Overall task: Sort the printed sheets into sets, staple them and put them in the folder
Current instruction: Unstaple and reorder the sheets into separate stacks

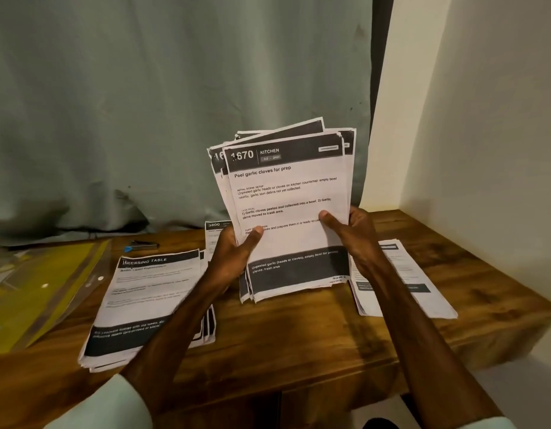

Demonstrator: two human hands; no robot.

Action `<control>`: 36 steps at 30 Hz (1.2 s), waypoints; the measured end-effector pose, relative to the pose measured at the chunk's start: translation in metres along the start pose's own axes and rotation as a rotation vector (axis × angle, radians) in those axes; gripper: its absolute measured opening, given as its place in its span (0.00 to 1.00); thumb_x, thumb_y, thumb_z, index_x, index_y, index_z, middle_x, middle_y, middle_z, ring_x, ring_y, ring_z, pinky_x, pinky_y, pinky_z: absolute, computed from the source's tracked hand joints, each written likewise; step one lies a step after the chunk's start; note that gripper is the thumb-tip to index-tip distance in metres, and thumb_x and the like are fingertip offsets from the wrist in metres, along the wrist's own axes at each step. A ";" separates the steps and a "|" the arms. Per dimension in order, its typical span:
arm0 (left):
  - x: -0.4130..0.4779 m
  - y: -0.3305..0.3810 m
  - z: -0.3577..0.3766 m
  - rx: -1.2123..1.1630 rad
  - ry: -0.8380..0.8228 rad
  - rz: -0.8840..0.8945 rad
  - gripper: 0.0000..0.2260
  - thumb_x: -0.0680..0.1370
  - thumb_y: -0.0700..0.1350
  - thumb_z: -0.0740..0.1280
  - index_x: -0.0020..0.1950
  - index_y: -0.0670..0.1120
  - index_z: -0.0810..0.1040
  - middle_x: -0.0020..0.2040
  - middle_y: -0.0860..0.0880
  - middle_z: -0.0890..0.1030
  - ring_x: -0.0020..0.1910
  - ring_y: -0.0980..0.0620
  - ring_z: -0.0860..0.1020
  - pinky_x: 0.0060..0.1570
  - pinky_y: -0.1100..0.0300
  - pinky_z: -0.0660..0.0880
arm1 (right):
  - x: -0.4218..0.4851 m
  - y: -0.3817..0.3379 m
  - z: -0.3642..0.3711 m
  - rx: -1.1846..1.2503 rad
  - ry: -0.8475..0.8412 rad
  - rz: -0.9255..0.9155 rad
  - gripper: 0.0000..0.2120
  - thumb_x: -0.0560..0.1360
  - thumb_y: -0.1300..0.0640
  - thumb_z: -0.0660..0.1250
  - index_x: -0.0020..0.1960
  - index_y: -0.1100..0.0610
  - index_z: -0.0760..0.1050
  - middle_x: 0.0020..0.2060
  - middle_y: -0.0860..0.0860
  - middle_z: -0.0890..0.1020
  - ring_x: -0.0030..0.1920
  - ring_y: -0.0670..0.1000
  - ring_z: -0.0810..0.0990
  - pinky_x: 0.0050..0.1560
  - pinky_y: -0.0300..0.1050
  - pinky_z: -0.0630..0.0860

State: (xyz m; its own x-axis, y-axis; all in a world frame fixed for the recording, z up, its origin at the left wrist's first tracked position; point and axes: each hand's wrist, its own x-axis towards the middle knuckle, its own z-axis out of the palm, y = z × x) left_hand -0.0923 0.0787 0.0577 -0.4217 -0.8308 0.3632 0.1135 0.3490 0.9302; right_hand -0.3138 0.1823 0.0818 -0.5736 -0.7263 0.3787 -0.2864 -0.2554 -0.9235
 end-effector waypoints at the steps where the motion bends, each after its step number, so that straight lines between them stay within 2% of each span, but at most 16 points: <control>1: 0.001 -0.002 0.000 0.001 0.006 0.004 0.08 0.82 0.46 0.67 0.61 0.53 0.79 0.51 0.62 0.84 0.49 0.62 0.84 0.48 0.65 0.80 | -0.001 0.001 0.000 -0.003 0.003 -0.007 0.16 0.77 0.57 0.72 0.64 0.58 0.78 0.55 0.48 0.82 0.48 0.43 0.83 0.41 0.33 0.81; 5: 0.000 -0.008 0.004 -0.019 0.009 -0.009 0.10 0.82 0.46 0.67 0.64 0.50 0.78 0.57 0.55 0.83 0.53 0.57 0.83 0.54 0.58 0.81 | -0.005 0.006 0.001 -0.021 0.029 -0.018 0.16 0.77 0.56 0.72 0.64 0.58 0.77 0.56 0.49 0.82 0.48 0.44 0.82 0.41 0.32 0.81; 9: -0.004 -0.013 0.004 -0.025 -0.033 -0.028 0.10 0.82 0.45 0.67 0.64 0.52 0.77 0.58 0.54 0.84 0.54 0.54 0.84 0.55 0.56 0.81 | -0.012 0.014 -0.002 -0.039 0.040 -0.005 0.17 0.77 0.55 0.72 0.64 0.58 0.77 0.55 0.48 0.82 0.48 0.43 0.82 0.41 0.32 0.80; 11: -0.007 -0.015 0.003 -0.051 -0.055 -0.049 0.12 0.81 0.44 0.69 0.65 0.49 0.78 0.57 0.54 0.85 0.54 0.53 0.85 0.52 0.56 0.83 | -0.017 0.020 -0.003 -0.029 0.030 0.014 0.16 0.77 0.54 0.72 0.64 0.57 0.77 0.54 0.47 0.82 0.47 0.42 0.83 0.39 0.32 0.80; 14: -0.009 -0.012 0.004 -0.081 -0.028 -0.052 0.13 0.80 0.42 0.70 0.64 0.46 0.77 0.54 0.55 0.85 0.50 0.56 0.86 0.43 0.62 0.82 | -0.023 0.026 -0.003 -0.020 0.043 0.042 0.13 0.77 0.52 0.72 0.60 0.51 0.76 0.52 0.45 0.82 0.48 0.44 0.82 0.42 0.35 0.76; 17: -0.008 -0.005 0.009 -0.128 0.032 -0.023 0.13 0.79 0.42 0.71 0.64 0.43 0.78 0.54 0.54 0.85 0.50 0.55 0.86 0.43 0.63 0.82 | -0.023 0.026 -0.001 -0.012 0.063 0.050 0.13 0.77 0.51 0.72 0.60 0.50 0.75 0.51 0.45 0.82 0.47 0.44 0.81 0.41 0.34 0.75; 21: -0.007 0.002 0.016 -0.163 0.037 -0.013 0.12 0.79 0.45 0.72 0.62 0.48 0.79 0.53 0.54 0.87 0.52 0.51 0.86 0.49 0.55 0.84 | -0.023 0.019 0.003 0.001 0.071 0.020 0.18 0.78 0.51 0.71 0.65 0.56 0.76 0.54 0.47 0.82 0.47 0.41 0.81 0.36 0.27 0.75; 24: -0.006 0.009 0.019 -0.227 0.062 -0.009 0.15 0.78 0.46 0.73 0.63 0.47 0.78 0.54 0.51 0.87 0.51 0.49 0.86 0.49 0.50 0.84 | -0.023 0.009 0.004 0.029 0.095 0.015 0.16 0.78 0.50 0.71 0.63 0.53 0.75 0.49 0.42 0.81 0.45 0.41 0.80 0.33 0.25 0.74; 27: -0.006 0.019 0.024 -0.296 0.110 0.016 0.15 0.78 0.45 0.73 0.63 0.47 0.77 0.53 0.52 0.87 0.51 0.49 0.86 0.46 0.53 0.84 | -0.023 0.001 0.005 0.071 0.126 0.007 0.16 0.76 0.49 0.72 0.61 0.51 0.74 0.48 0.42 0.81 0.46 0.42 0.80 0.33 0.25 0.74; 30: -0.008 0.027 0.030 -0.249 0.084 0.070 0.16 0.78 0.44 0.73 0.64 0.45 0.77 0.52 0.52 0.87 0.50 0.50 0.86 0.44 0.58 0.83 | -0.022 -0.006 0.007 0.082 0.149 -0.003 0.19 0.75 0.48 0.73 0.62 0.52 0.75 0.48 0.42 0.81 0.46 0.41 0.80 0.34 0.26 0.74; 34: -0.008 0.034 0.029 -0.247 0.088 0.095 0.15 0.78 0.46 0.73 0.63 0.45 0.76 0.52 0.48 0.87 0.49 0.46 0.86 0.44 0.53 0.84 | -0.022 -0.014 0.008 0.097 0.163 -0.020 0.17 0.74 0.50 0.75 0.60 0.50 0.75 0.47 0.41 0.81 0.45 0.40 0.81 0.34 0.25 0.74; 36: -0.007 0.038 0.029 -0.237 0.079 0.102 0.15 0.79 0.47 0.72 0.63 0.45 0.76 0.52 0.48 0.87 0.48 0.47 0.86 0.43 0.56 0.83 | -0.023 -0.016 0.008 0.102 0.168 -0.033 0.16 0.73 0.50 0.76 0.57 0.48 0.76 0.47 0.40 0.81 0.43 0.36 0.83 0.36 0.25 0.75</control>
State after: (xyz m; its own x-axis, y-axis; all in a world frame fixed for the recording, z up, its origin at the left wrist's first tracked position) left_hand -0.1113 0.1102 0.0887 -0.3264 -0.8310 0.4504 0.3630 0.3297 0.8715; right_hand -0.2897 0.1980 0.0874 -0.6876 -0.6020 0.4060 -0.2326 -0.3470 -0.9086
